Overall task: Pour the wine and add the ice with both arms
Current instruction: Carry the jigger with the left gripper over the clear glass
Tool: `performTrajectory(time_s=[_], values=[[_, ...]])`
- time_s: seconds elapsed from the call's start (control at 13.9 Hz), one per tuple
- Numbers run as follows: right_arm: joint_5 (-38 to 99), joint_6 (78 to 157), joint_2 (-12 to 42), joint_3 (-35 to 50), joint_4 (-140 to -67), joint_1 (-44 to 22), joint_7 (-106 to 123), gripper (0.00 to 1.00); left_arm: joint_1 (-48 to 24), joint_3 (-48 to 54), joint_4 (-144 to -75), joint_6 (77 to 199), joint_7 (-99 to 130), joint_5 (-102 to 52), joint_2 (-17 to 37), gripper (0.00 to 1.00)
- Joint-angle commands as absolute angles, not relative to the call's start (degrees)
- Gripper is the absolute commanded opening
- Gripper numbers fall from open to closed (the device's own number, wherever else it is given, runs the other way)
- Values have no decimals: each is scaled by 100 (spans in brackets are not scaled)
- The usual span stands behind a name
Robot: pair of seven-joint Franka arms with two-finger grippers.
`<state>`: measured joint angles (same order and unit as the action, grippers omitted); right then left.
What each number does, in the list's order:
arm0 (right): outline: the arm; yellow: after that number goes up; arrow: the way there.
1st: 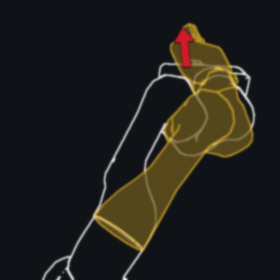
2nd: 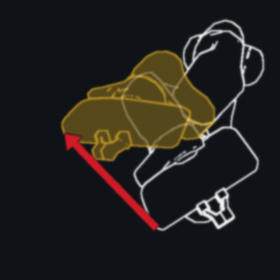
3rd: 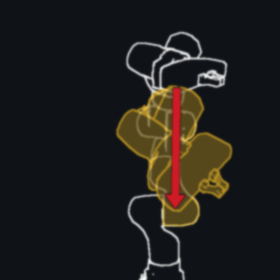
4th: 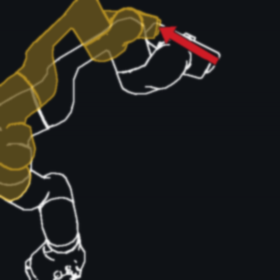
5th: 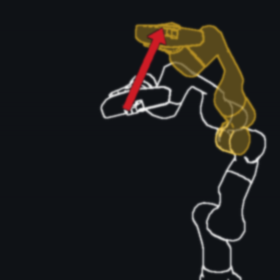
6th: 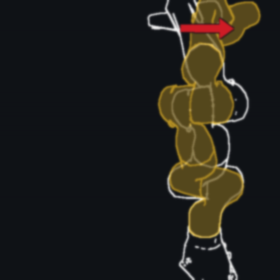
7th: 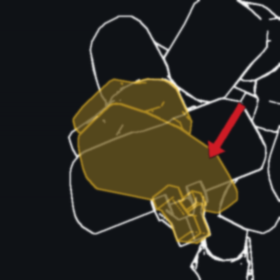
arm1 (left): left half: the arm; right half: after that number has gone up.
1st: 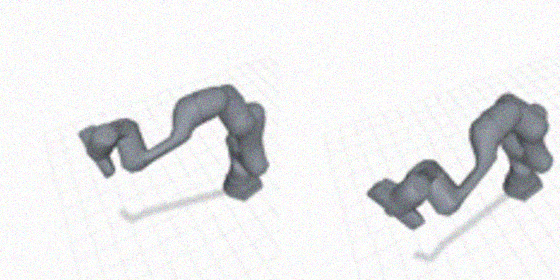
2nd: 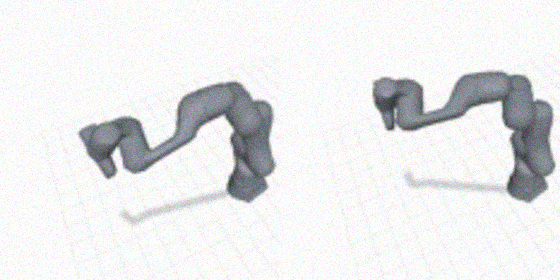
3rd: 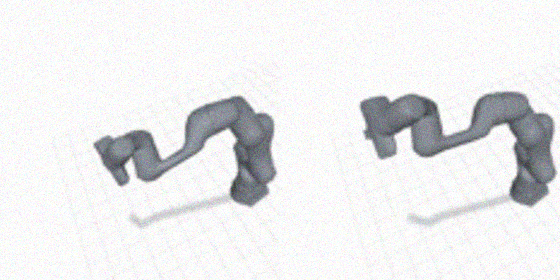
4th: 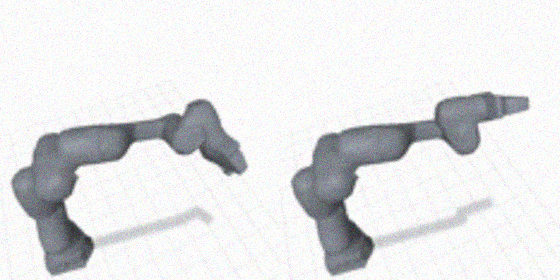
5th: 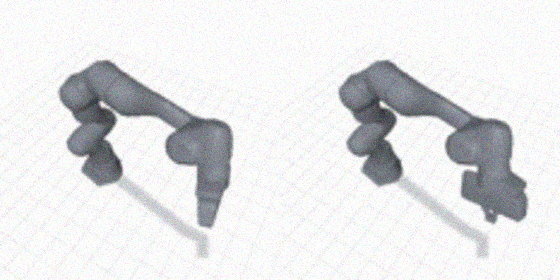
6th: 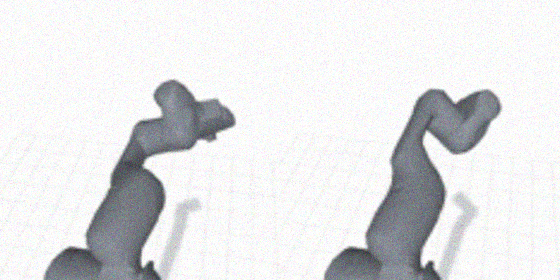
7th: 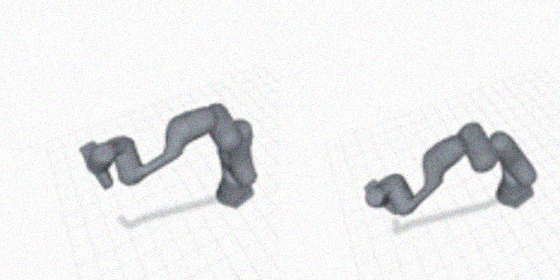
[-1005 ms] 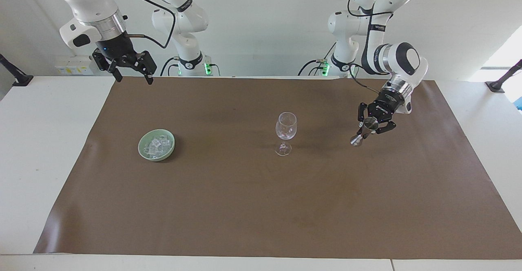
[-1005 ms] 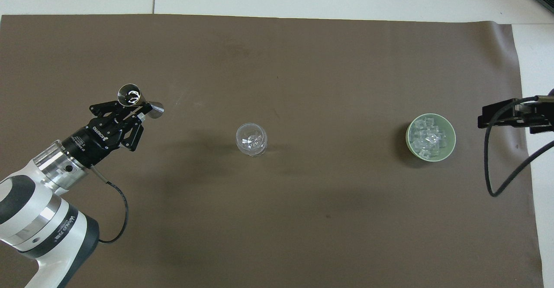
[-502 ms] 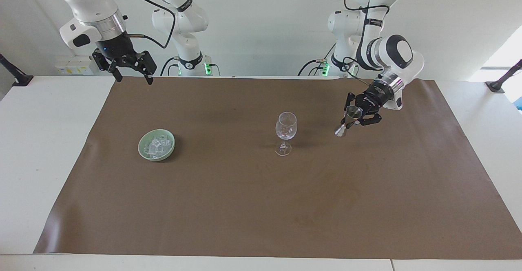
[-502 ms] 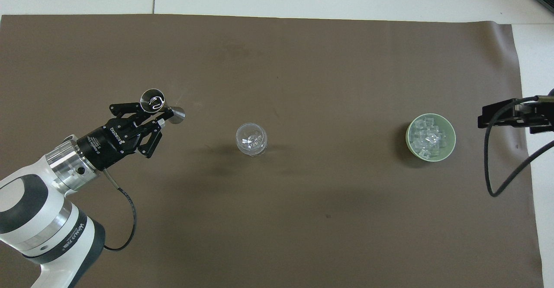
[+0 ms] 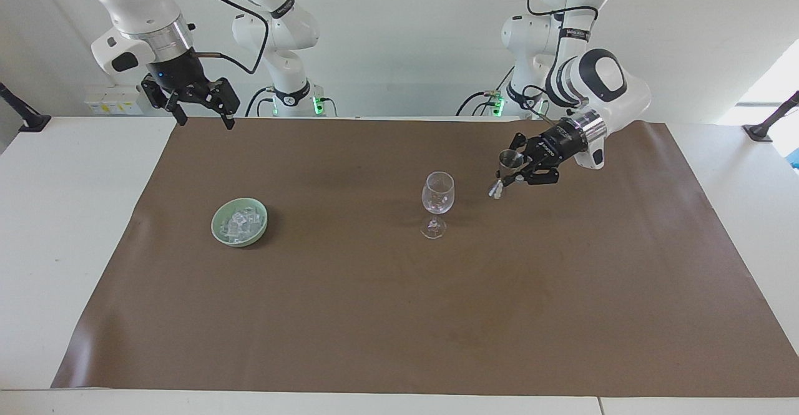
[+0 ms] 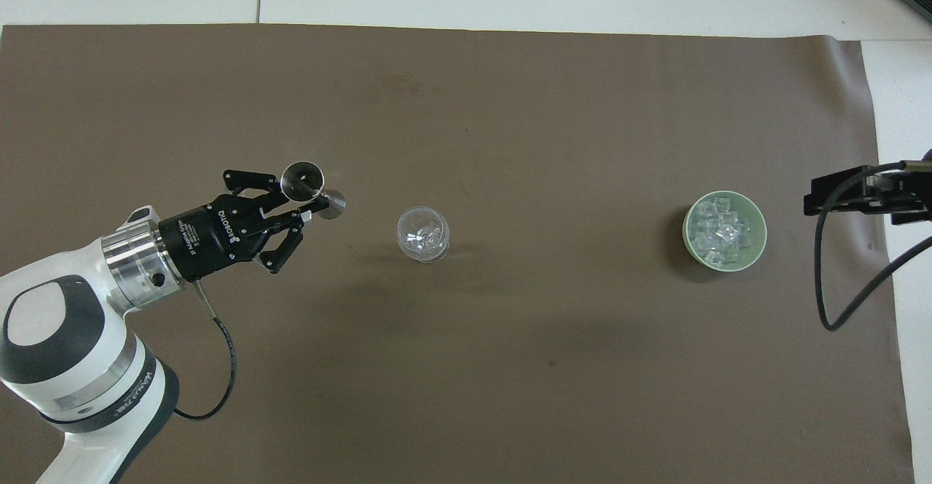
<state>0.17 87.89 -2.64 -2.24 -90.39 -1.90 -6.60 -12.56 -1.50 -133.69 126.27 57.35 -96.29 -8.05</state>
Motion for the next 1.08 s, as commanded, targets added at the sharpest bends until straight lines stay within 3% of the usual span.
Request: performTrajectory(time_s=[0.0, 0.57, 1.0], values=[[-18, 8719, -343, -202, -9079, -176, -536, 100, -1406, -237, -13140, 12577, 5889, -9221, -659, 0], [-18, 8719, -343, -202, -9079, -176, -536, 100, -2056, -229, -12973, 13314, 5792, -8351, -659, 0], [-18, 8719, -343, -202, -9070, -176, -545, 100, -2654, -220, -12955, 14561, 5318, -7989, -615, 0]])
